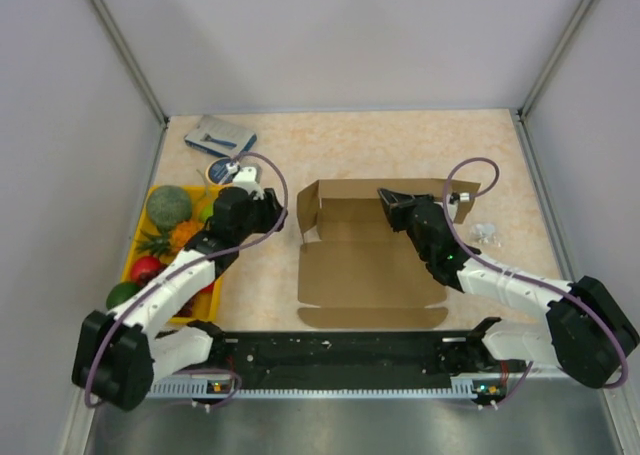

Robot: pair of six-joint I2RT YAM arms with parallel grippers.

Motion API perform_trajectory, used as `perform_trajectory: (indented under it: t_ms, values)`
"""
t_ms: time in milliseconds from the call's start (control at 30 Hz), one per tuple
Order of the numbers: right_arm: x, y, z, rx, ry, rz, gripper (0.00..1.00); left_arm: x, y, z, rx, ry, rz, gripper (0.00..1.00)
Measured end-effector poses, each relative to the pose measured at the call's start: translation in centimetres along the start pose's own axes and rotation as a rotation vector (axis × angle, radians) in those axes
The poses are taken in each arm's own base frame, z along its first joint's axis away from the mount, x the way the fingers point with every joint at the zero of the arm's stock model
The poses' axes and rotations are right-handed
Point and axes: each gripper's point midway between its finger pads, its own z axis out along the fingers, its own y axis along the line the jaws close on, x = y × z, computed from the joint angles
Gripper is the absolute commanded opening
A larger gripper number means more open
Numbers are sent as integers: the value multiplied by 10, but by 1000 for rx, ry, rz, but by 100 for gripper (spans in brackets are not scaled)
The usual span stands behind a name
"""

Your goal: Fold the paper box

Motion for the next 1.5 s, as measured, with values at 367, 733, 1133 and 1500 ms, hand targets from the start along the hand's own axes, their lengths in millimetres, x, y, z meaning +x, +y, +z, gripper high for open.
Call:
perform_trajectory:
  t_ms: [367, 733, 1133, 1500]
  values:
    - [5, 0, 4, -2, 17, 1, 0, 35, -46, 30, 335, 119, 154, 56]
    - [7, 1, 4, -4, 29, 3, 0, 36, -76, 30, 421, 38, 274, 59]
    - [8, 1, 2, 4, 35, 0, 0, 36, -93, 44, 222, -127, 380, 32]
    - [9, 2, 1, 12, 43, -2, 0, 33, -74, 60, 6, -215, 412, 42]
